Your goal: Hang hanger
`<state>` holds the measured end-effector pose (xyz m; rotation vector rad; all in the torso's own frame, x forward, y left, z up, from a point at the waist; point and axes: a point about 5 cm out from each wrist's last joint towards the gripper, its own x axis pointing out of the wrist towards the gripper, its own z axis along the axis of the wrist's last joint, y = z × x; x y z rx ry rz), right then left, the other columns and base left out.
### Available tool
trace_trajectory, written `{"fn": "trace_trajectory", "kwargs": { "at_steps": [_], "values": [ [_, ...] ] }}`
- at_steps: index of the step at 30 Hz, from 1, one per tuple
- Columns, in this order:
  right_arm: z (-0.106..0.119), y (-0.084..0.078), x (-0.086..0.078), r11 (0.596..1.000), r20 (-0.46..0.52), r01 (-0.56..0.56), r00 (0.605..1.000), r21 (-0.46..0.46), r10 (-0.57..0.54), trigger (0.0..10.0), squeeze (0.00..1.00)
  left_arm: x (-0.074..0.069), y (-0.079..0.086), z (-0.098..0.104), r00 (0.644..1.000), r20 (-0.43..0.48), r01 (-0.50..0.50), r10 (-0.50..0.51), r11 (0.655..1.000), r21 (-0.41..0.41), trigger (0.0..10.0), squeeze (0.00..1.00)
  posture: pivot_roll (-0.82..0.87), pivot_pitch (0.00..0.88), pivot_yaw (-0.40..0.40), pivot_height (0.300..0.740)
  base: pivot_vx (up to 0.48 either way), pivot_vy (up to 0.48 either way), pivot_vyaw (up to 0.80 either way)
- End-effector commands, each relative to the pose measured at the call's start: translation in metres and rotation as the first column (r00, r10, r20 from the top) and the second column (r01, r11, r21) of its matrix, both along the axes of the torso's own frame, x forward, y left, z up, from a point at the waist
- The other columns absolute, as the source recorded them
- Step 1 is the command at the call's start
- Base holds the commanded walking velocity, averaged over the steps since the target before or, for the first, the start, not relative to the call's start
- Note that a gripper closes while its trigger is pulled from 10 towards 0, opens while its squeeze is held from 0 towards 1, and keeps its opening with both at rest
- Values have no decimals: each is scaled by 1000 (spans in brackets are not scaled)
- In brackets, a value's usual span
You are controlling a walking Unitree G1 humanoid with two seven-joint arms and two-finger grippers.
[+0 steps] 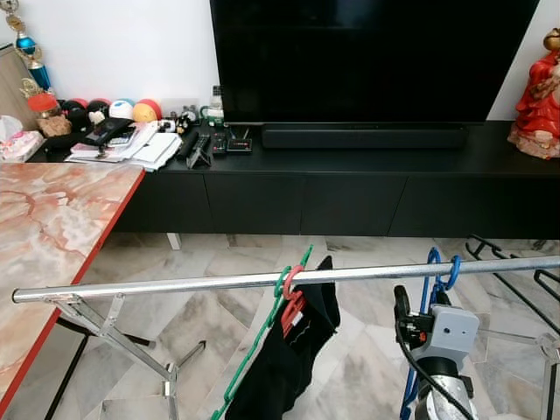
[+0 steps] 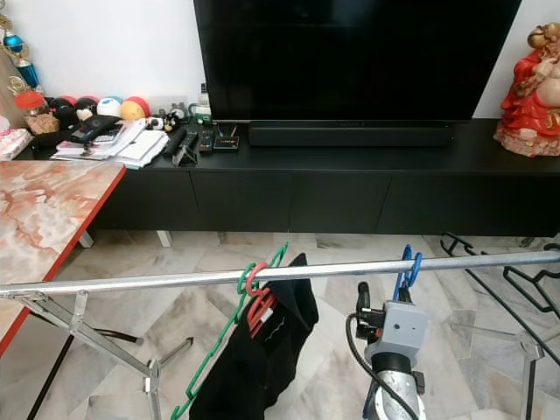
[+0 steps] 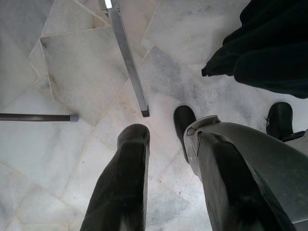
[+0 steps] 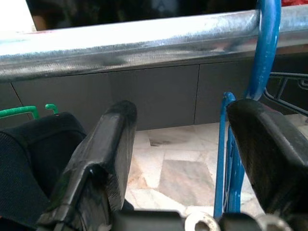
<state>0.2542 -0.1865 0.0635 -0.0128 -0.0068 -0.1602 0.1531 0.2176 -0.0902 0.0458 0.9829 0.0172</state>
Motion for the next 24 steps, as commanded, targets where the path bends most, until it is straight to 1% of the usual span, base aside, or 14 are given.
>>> {"fn": "trace_trajectory", "kwargs": {
  "at_steps": [1, 4, 12, 20, 24],
  "values": [
    [0, -1, 2, 1000, -3, 6, 1000, 10, -6, 10000, 0, -6, 6, -2, 999, -34, -9, 9, 1000, 9, 10000, 0, -66, 44, 43, 740, -240, 0, 0],
    [0, -1, 3, 1000, -6, 8, 1000, 6, -8, 10000, 0, -8, 8, -2, 999, -43, -15, 15, 1000, 13, 10000, 0, -67, 47, 45, 740, -175, 0, 0],
    [2, 0, 4, 1000, 6, 10, 1000, 16, -10, 10000, 0, -13, 10, -4, 997, -68, -33, 34, 999, 17, 10000, 0, -60, 55, 41, 740, -328, 0, 0],
    [2, 2, 6, 1000, 9, 3, 1000, 16, -3, 10000, 0, -14, 10, -4, 996, -74, -41, 42, 999, 17, 10000, 0, -59, 57, 38, 740, -323, 0, 0],
    [2, -1, 6, 1000, 5, 8, 1000, 11, -8, 10000, 0, -14, 9, -5, 996, -74, -40, 41, 999, 15, 10000, 0, -60, 55, 37, 740, -302, 0, 0]
  ]
}}
